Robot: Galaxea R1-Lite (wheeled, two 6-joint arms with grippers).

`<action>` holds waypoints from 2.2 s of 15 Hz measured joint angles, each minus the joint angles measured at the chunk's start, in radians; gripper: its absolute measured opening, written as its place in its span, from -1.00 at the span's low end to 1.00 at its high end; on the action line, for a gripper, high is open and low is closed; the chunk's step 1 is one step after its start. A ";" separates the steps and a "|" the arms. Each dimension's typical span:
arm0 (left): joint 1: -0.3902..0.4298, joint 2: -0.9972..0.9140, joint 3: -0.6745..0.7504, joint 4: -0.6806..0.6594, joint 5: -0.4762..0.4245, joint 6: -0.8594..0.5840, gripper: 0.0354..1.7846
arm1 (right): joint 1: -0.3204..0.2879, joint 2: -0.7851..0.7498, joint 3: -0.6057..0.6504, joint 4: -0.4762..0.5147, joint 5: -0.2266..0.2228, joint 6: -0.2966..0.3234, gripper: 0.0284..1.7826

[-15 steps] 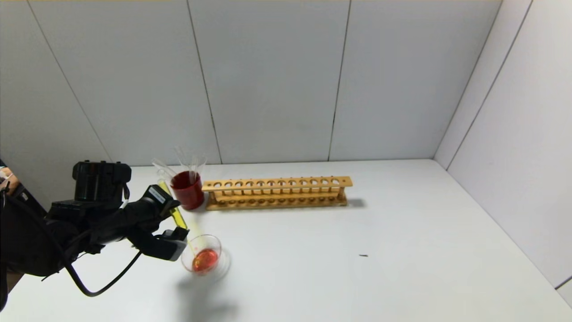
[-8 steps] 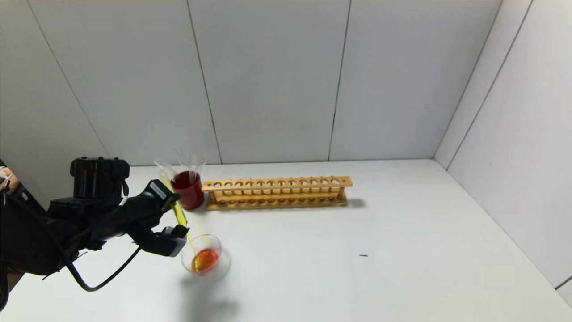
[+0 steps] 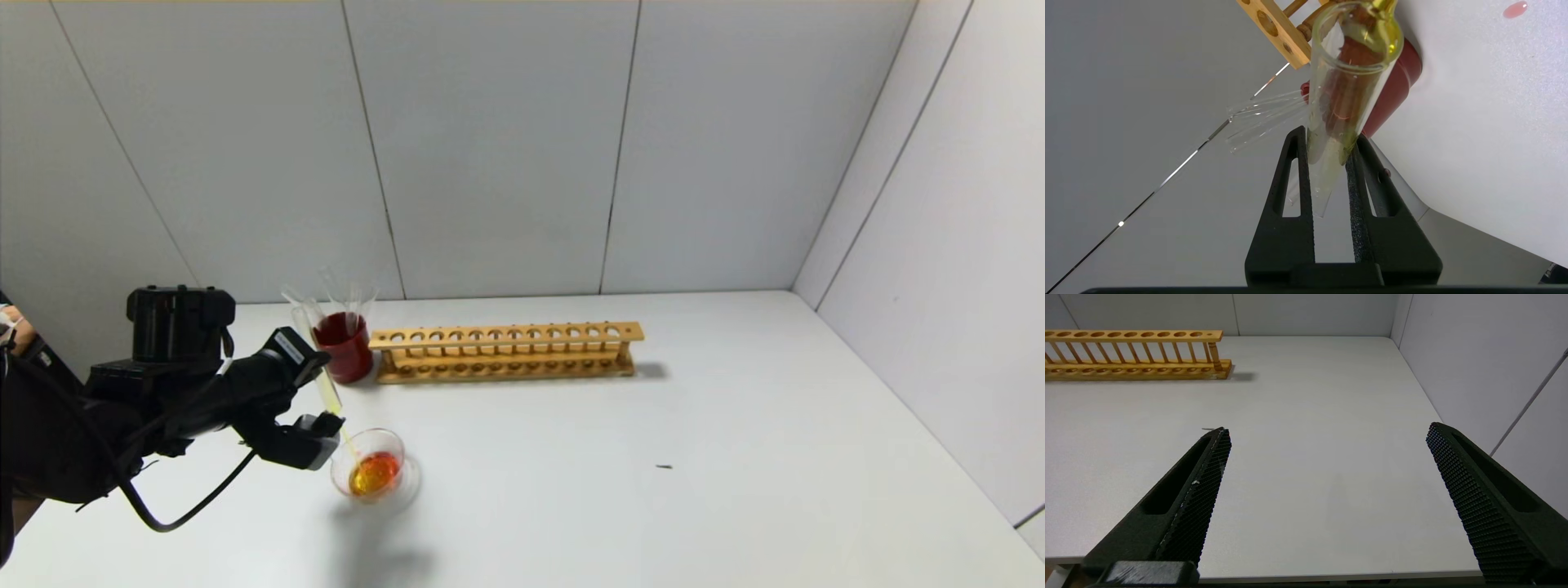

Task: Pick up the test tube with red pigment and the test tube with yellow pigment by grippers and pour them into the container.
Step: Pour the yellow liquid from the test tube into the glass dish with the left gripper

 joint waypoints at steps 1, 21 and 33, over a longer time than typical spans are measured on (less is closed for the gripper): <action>0.000 -0.001 0.001 0.000 -0.001 0.009 -0.70 | 0.000 0.000 0.000 0.000 0.000 0.000 0.96; -0.034 -0.029 -0.003 -0.006 0.004 0.158 -0.70 | -0.001 0.000 0.000 0.000 0.000 0.000 0.96; -0.049 -0.045 0.002 -0.012 0.013 0.237 -0.70 | 0.000 0.000 0.000 0.000 0.000 0.000 0.96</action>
